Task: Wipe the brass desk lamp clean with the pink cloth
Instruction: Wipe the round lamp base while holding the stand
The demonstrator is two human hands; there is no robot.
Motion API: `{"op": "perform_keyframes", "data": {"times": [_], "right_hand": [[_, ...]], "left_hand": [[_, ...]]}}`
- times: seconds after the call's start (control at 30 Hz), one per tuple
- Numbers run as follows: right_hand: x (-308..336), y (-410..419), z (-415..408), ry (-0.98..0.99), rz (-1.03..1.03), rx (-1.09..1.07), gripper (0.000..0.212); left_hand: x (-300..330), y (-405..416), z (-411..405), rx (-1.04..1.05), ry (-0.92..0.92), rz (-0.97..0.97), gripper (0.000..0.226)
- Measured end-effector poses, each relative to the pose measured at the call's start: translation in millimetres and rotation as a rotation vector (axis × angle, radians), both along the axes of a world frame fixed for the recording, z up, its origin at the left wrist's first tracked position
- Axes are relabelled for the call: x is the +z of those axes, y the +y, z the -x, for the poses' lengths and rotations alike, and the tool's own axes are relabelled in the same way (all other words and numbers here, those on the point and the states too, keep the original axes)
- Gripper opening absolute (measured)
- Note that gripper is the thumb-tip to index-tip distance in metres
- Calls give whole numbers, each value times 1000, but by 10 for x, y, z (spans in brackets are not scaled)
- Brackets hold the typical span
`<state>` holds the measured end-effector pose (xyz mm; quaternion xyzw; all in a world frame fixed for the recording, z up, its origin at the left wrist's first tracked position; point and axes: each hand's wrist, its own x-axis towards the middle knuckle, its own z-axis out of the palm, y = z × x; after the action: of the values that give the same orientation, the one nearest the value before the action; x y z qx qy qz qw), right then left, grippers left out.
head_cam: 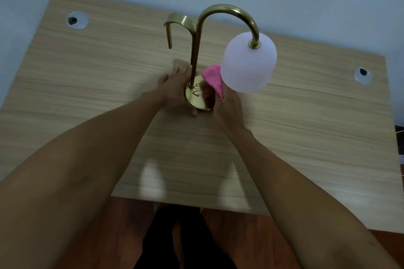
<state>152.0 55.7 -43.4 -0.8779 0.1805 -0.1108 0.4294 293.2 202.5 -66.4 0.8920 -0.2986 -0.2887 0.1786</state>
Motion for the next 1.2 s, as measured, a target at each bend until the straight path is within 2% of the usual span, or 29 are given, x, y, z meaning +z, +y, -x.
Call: {"op": "perform_keyframes", "data": {"times": [0.1,0.2,0.37,0.6,0.7,0.93,1.1,1.2], "right_hand": [[-100,0,-23,118,72,120,52],[-185,5,-36,122,201,235,58],[-275,-79,41,149,427,401,67],[-196,-139,-158,139,467,332,61],[-200,-106,-170,121,472,395,57],[-171,-219,-213,204,515,360,54],[-181,-159,-219,238,544,457,56],[-151,-344,-67,296,526,424,64]], "left_hand": [[-114,70,263,125,-11,60,139],[-210,61,422,220,-38,132,136],[-294,94,418,235,-32,185,130],[-244,122,403,234,35,222,122],[-218,123,413,230,42,217,120],[-192,128,422,220,54,236,117],[-221,139,419,223,45,232,118],[-203,143,438,229,55,248,117]]}}
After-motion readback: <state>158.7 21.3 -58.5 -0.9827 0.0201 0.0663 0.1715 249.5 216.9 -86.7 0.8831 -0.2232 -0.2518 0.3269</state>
